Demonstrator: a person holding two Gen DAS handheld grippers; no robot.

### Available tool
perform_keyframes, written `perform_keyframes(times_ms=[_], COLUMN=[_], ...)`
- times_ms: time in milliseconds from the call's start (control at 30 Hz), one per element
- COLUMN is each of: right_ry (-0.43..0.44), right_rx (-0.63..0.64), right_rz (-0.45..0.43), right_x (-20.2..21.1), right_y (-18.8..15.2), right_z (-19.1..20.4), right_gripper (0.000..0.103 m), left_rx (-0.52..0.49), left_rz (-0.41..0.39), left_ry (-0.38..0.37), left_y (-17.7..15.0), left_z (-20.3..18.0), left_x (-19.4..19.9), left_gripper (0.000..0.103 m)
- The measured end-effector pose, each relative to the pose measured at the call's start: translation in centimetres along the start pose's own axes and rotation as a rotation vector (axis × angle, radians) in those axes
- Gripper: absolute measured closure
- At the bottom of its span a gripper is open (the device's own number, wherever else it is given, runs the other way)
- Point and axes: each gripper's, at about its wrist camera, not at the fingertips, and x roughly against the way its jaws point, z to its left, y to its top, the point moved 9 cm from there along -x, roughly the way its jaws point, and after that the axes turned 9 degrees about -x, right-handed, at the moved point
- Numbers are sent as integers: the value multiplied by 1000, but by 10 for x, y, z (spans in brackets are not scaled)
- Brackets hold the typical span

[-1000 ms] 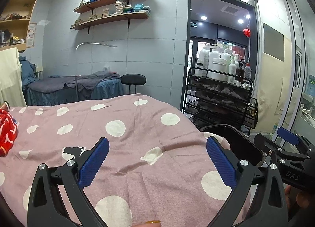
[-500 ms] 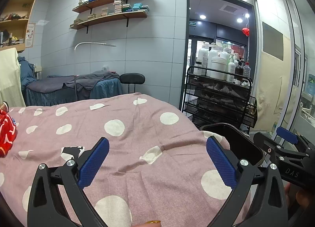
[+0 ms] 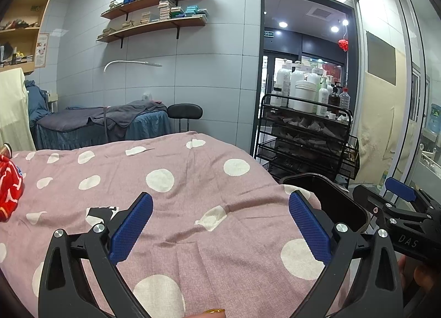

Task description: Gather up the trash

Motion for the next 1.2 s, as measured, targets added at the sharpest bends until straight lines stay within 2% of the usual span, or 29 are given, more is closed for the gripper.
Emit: perform_keyframes(times_ms=[1200], right_ry=[-2], right_rx=[-1], right_rz=[0], right_x=[1], right_y=[0], right_z=[-1], right_gripper=[5], left_rx=[-2], left_rz=[-4], left_ry=[-5], left_y=[5], left_z=[-3], left_x=[1], left_gripper=[5])
